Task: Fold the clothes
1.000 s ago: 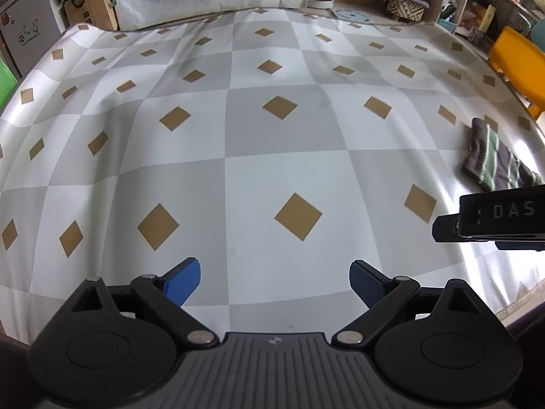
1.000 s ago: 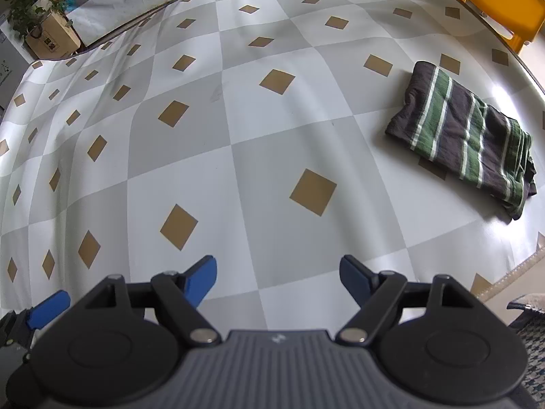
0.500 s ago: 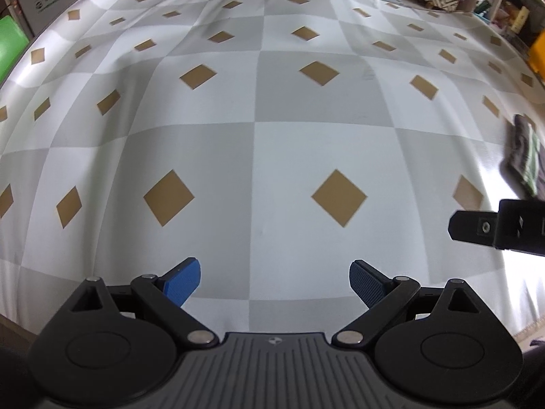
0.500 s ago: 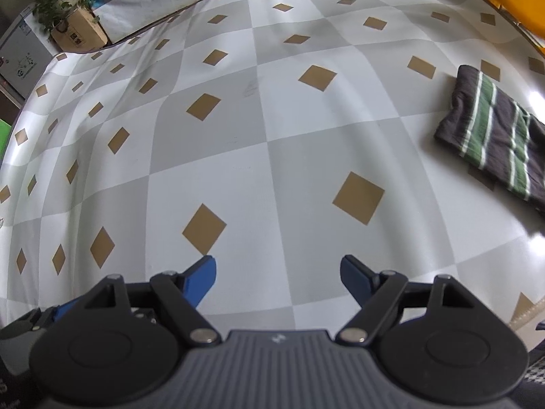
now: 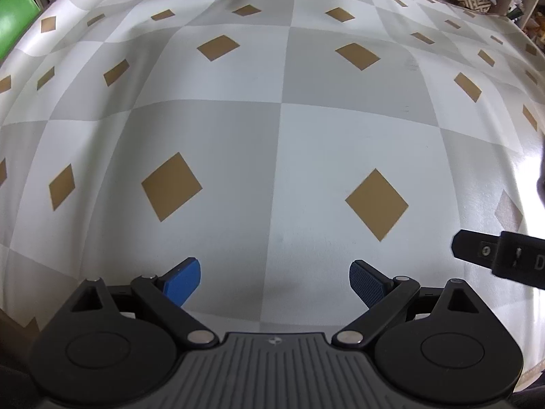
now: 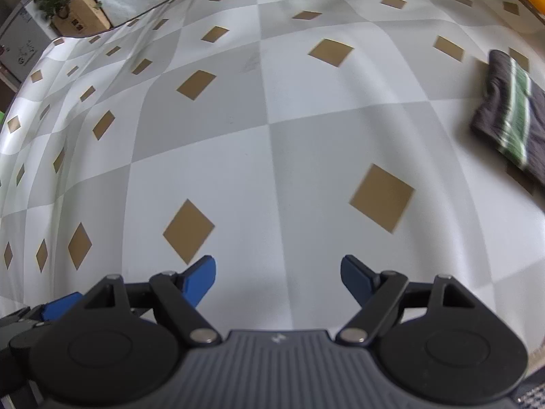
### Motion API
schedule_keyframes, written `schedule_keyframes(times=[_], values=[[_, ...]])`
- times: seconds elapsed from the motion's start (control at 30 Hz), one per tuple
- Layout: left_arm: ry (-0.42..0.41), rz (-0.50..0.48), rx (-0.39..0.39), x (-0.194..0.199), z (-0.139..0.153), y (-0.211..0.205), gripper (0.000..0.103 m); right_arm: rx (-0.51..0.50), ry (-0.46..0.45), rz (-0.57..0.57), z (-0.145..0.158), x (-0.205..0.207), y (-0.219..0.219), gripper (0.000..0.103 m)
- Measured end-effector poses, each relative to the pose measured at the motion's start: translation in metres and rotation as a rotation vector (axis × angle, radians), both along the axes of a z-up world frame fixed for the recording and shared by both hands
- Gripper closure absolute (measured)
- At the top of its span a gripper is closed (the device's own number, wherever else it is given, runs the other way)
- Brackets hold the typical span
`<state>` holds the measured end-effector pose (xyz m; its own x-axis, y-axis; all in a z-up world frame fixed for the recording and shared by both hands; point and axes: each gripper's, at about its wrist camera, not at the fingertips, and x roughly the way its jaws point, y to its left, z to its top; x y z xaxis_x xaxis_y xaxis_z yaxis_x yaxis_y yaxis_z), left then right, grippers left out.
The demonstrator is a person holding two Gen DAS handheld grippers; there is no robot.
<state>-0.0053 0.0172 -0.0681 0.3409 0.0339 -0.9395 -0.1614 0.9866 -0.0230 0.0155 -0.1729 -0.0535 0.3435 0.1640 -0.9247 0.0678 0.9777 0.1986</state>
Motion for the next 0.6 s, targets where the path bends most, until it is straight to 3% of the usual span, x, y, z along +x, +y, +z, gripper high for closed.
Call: schedule_keyframes(times=[0.37,0.6], values=[[-0.003,0.060,0.015,0.016,-0.011,0.012,0.008,-0.016,-0.059,0.031,-0.021,0.016,0.012,0.019],[-0.006,0.120,0.034,0.026,-0.019,0.024,0.005,-0.097,-0.127,0.084,-0.028,0.026,0.023,0.012]])
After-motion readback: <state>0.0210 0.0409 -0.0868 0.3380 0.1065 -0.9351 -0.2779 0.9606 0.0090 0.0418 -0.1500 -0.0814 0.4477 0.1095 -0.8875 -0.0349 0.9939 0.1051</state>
